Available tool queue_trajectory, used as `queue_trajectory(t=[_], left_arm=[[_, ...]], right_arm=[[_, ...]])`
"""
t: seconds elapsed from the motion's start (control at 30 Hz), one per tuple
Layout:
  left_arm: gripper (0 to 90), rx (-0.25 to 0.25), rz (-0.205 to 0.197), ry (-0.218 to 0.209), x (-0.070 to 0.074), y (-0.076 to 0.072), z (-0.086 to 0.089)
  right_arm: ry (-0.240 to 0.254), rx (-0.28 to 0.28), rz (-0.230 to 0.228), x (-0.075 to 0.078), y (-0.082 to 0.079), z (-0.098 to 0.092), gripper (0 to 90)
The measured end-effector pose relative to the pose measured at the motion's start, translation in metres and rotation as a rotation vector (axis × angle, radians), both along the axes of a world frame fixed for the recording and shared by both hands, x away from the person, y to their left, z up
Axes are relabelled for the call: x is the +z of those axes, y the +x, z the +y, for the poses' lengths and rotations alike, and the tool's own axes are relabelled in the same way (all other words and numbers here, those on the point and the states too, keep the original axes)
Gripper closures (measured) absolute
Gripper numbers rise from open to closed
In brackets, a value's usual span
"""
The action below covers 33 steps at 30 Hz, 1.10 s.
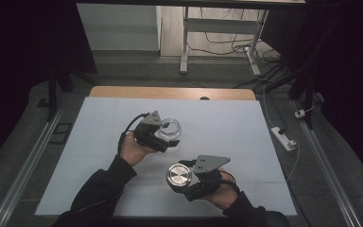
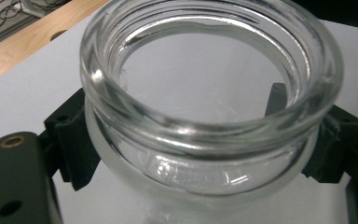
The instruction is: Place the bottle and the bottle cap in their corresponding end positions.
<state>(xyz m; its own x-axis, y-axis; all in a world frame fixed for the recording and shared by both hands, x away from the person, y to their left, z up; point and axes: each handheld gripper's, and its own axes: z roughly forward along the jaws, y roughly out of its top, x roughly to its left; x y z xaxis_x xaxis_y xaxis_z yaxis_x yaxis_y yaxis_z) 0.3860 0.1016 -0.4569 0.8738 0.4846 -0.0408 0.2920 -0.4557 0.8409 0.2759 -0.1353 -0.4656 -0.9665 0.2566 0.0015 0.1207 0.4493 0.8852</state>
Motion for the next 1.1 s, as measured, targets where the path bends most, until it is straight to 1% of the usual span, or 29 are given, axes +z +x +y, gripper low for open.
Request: queue_trajectory(t=[0.1,0.2,0.27,0.3,0.37,0.5,0.6,0.63,0.7,0.77,0.9,1.0,1.1], left_arm=[[15.4,0.007,0.002,-0.002,-0.003,0.003,0.0],[15.4,0.014,0.003,-0.005,-0.006,0.006,-0.001],[15.4,0.018,0.001,-0.001,-0.009,0.008,-0.001],[15.4,0.02,0.002,-0.001,-0.01,0.009,-0.002],[15.4,0.023,0.002,-0.002,-0.012,0.011,-0.003],[15.4,0.029,0.001,0.002,-0.016,0.016,-0.007],[15.4,0.034,-0.005,0.007,-0.018,0.019,-0.009],[15.4,0.036,-0.004,0.006,-0.018,0.02,-0.009],[15.4,0.04,-0.008,0.005,-0.019,0.022,-0.01],[15.4,0.042,-0.007,0.005,-0.021,0.024,-0.011],[15.4,0.05,-0.004,0.014,-0.026,0.029,-0.013],[15.4,0.059,0.003,0.016,-0.03,0.032,-0.013],[15.4,0.065,0.005,0.019,-0.033,0.034,-0.013]], right_arm=[[-0.008,-0.012,-0.003,-0.005,0.002,0.0,18.6],[-0.011,-0.02,0.004,-0.012,0.004,0.001,18.6],[-0.025,-0.026,0.001,-0.016,0.005,0.003,18.6],[-0.028,-0.027,-0.003,-0.018,0.005,0.004,18.6],[-0.026,-0.023,0.008,-0.022,0.005,0.006,18.6],[-0.038,-0.027,0.009,-0.029,0.005,0.01,18.6],[-0.044,-0.036,0.002,-0.035,0.007,0.013,18.6],[-0.046,-0.04,0.008,-0.037,0.007,0.013,18.6],[-0.058,-0.047,0.006,-0.042,0.009,0.014,18.6],[-0.062,-0.05,0.016,-0.045,0.01,0.015,18.6],[-0.067,-0.057,0.023,-0.05,0.013,0.017,18.6],[-0.08,-0.058,0.028,-0.054,0.015,0.018,18.6],[-0.088,-0.055,0.044,-0.06,0.016,0.02,18.6]])
